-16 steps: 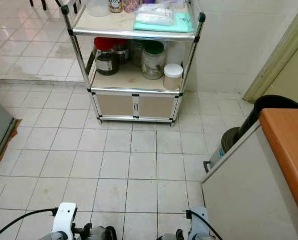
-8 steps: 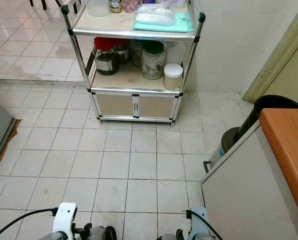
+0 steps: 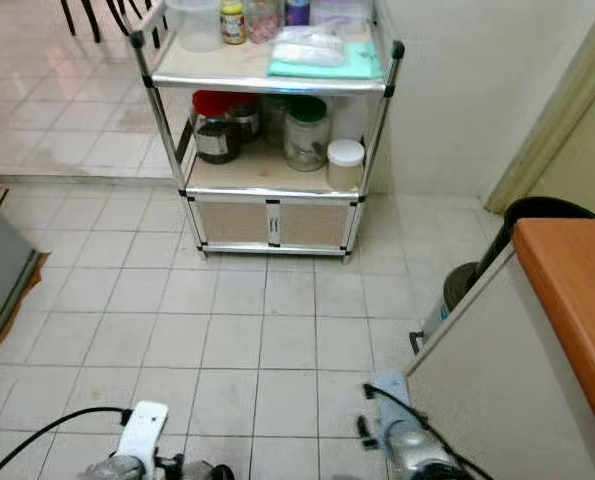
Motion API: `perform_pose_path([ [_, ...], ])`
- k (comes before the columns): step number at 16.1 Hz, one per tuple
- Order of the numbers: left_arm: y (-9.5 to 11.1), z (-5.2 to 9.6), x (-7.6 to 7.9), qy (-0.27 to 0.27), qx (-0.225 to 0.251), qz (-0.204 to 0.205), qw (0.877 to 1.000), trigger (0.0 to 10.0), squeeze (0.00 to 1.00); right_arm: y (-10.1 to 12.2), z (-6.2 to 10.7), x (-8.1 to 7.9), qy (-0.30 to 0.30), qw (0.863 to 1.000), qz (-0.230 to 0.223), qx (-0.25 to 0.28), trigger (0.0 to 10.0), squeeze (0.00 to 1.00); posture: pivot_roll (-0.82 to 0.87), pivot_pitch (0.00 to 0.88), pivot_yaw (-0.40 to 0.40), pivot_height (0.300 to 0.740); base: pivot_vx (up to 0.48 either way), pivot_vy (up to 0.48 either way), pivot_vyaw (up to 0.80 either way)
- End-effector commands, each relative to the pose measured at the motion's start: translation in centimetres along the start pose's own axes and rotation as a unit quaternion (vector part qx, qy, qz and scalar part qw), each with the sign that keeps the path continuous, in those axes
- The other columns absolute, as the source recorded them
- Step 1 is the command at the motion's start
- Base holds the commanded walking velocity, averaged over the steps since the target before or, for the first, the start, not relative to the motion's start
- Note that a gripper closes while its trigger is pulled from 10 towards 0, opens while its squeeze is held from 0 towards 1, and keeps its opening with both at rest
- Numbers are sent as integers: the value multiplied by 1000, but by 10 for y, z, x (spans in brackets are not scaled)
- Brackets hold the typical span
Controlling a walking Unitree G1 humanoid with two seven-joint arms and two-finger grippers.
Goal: Kitchen organization
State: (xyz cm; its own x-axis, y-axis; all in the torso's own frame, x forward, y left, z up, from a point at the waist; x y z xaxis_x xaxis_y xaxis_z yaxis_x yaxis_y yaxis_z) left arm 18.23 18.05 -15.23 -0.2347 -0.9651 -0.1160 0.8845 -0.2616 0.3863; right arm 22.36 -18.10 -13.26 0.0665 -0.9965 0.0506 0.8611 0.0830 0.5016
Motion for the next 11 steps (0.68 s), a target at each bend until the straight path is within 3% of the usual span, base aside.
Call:
perform_pose_path([
  [1, 2, 0, -1, 5, 0, 1, 1000, 10000, 0, 5, 0, 1, 1, 1000, -2, 8, 10000, 0, -132, 0, 22, 740, 0, 0, 0],
  [3, 14, 0, -8, 13, 18, 10, 1000, 10000, 0, 20, -1, -1, 6, 999, -13, 30, 10000, 0, -136, 0, 23, 740, 0, 0, 0],
  [5, 52, 3, -21, 19, 76, 20, 997, 10000, 0, 48, 1, 0, 12, 997, -29, 73, 10000, 0, -151, 0, 36, 740, 0, 0, 0],
  [6, 101, 13, -38, 31, 156, 27, 987, 10000, 0, 85, 6, 5, 14, 990, -42, 134, 10000, 0, -165, 0, 45, 740, 0, 0, 0],
  [7, 129, 22, -47, 42, 206, 33, 977, 10000, 0, 109, 12, 11, 12, 982, -58, 178, 10000, 0, -177, 0, 49, 740, 0, 0, 0],
  [8, 140, 27, -49, 47, 227, 31, 972, 10000, 0, 118, 16, 15, 12, 978, -65, 197, 10000, 0, -190, 0, 52, 740, 0, 0, 0],
  [11, 190, 64, -47, 62, 359, 43, 930, 10000, 0, 154, 41, 29, 17, 955, -79, 286, 10000, 0, -235, 0, 63, 740, 0, 0, 0],
])
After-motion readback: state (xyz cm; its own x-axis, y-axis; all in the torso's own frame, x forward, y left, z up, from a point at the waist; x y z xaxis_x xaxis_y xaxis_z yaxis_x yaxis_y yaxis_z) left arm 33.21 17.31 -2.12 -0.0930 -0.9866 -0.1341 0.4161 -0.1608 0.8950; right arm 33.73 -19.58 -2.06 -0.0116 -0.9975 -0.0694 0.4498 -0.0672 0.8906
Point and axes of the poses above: a point about 5 cm out from each wrist's last joint towards the gripper, its own z axis pointing back from the gripper into the wrist, its own y axis along the axis of the wrist's last joint, x = y × z, the point moved 6 cm from there along -z, pointing out of the wrist towards the gripper, and after that the axes turned 5 degrees about -z, right-handed, at the moved point
